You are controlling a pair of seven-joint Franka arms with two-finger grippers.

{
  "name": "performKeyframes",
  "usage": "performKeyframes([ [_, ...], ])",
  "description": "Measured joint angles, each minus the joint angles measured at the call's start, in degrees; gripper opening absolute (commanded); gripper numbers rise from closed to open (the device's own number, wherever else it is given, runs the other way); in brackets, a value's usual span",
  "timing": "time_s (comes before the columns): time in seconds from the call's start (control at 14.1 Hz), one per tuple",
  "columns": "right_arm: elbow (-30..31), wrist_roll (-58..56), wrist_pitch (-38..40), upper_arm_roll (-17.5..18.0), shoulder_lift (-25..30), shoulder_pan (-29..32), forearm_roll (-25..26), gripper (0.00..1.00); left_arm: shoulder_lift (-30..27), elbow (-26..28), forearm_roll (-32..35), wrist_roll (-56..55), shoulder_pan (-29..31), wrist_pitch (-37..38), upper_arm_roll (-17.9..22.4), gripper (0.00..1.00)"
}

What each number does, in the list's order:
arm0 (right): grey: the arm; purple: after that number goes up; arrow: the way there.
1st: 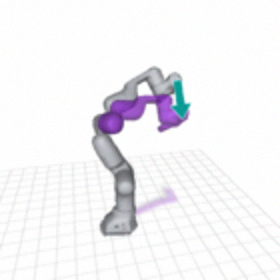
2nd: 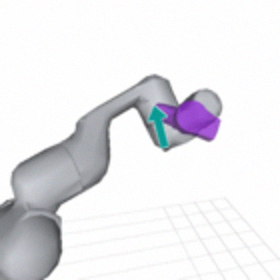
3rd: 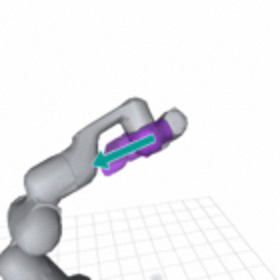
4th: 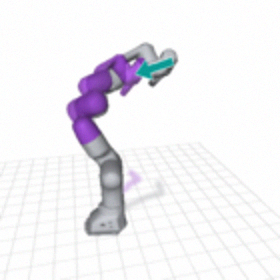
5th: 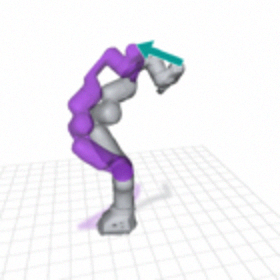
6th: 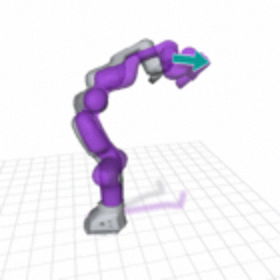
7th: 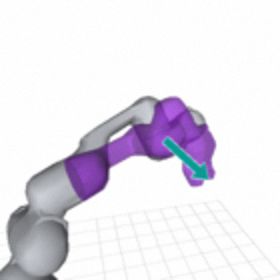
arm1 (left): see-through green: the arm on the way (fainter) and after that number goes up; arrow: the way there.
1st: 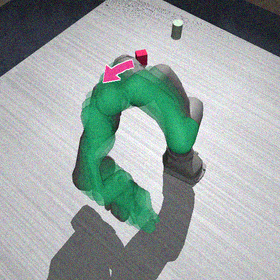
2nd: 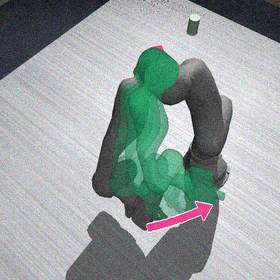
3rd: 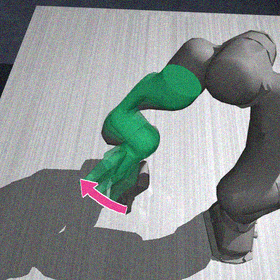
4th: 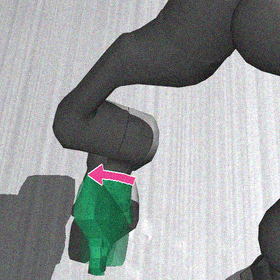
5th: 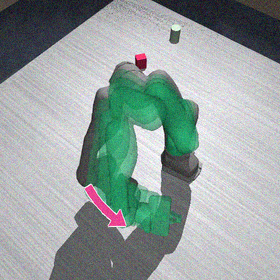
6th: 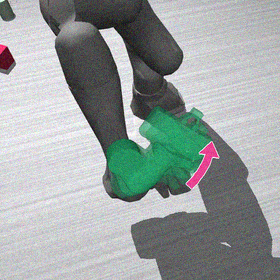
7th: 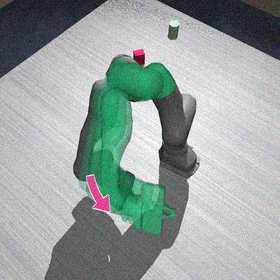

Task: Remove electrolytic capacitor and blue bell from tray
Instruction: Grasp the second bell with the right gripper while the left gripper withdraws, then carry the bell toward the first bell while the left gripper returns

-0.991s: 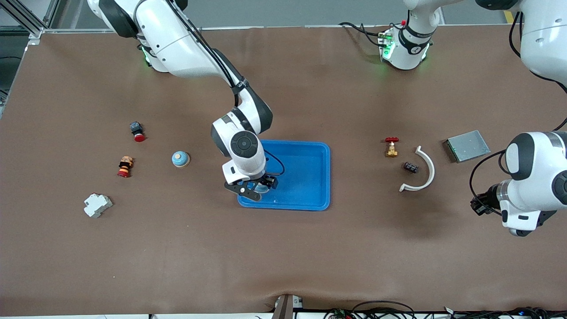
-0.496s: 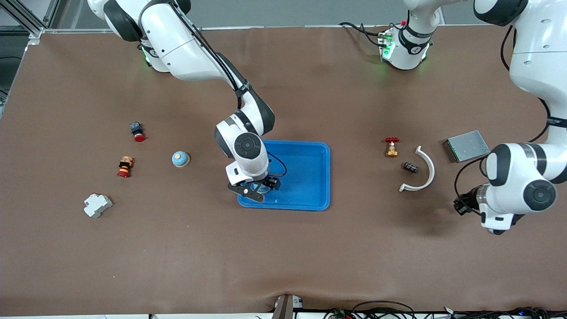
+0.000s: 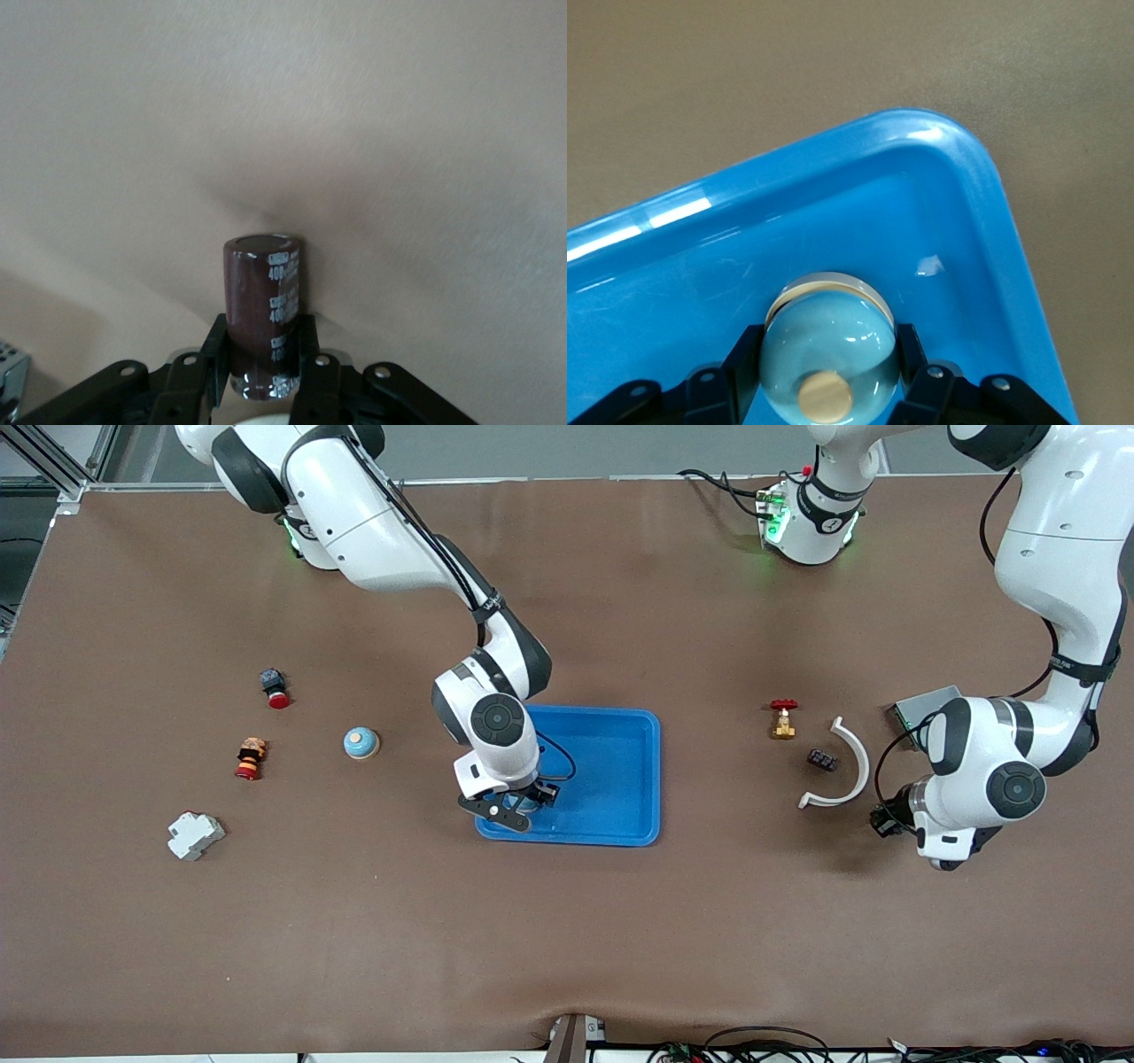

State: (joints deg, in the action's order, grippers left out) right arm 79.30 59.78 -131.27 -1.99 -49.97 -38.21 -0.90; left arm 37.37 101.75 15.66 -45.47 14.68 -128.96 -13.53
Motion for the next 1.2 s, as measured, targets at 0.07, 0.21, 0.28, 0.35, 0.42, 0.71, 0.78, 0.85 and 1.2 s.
performKeyframes([
  [0.07, -0.09, 0.41, 0.0, 0.0, -0.02, -0.01, 0.0, 0.0, -0.85, 0.9, 0.0, -0.18, 0.0, 0.0, 0.0, 0.0],
  [0.21, -0.17, 0.63, 0.3, 0.0, -0.04, -0.03, 0.0, 0.0, -1.92, 2.01, 0.0, -0.83, 0.12, -0.01, 0.0, 0.02],
  [0.28, -0.36, 0.64, 0.83, 0.0, -0.04, -0.04, 0.0, 0.0, -2.0, 2.22, -0.01, -1.54, 0.12, -0.03, 0.0, 0.08],
  [0.35, -0.93, 0.64, 2.15, 0.0, -0.02, -0.05, 0.0, 0.0, -2.0, 2.35, -0.01, -2.38, 0.03, -0.13, -0.02, 0.11],
  [0.42, -1.99, 0.62, 4.25, 0.0, 0.05, -0.06, 0.0, 0.0, -2.0, 2.42, -0.02, -3.05, -0.17, -0.2, -0.05, 0.3],
  [0.71, -6.3, -0.68, 12.24, -0.09, 1.21, -0.03, -0.03, 0.0, -1.97, 2.27, -0.02, -3.53, -0.93, -0.52, -0.1, 1.0],
  [0.78, -6.55, -1.99, 12.84, -0.24, 1.85, 0.04, -0.05, 0.0, -1.97, 2.03, -0.02, -3.52, -0.95, -0.65, -0.1, 1.0],
  [0.85, -6.59, -3.71, 13.39, -0.48, 2.57, 0.24, -0.05, 0.0, -1.98, 1.67, -0.02, -3.5, -0.95, -0.78, -0.1, 1.0],
  [1.2, -4.27, -14.59, 14.43, -1.06, 5.15, 4.76, -0.08, 0.0, -3.62, -1.68, -0.01, -1.38, -0.91, -0.38, -0.7, 1.0],
])
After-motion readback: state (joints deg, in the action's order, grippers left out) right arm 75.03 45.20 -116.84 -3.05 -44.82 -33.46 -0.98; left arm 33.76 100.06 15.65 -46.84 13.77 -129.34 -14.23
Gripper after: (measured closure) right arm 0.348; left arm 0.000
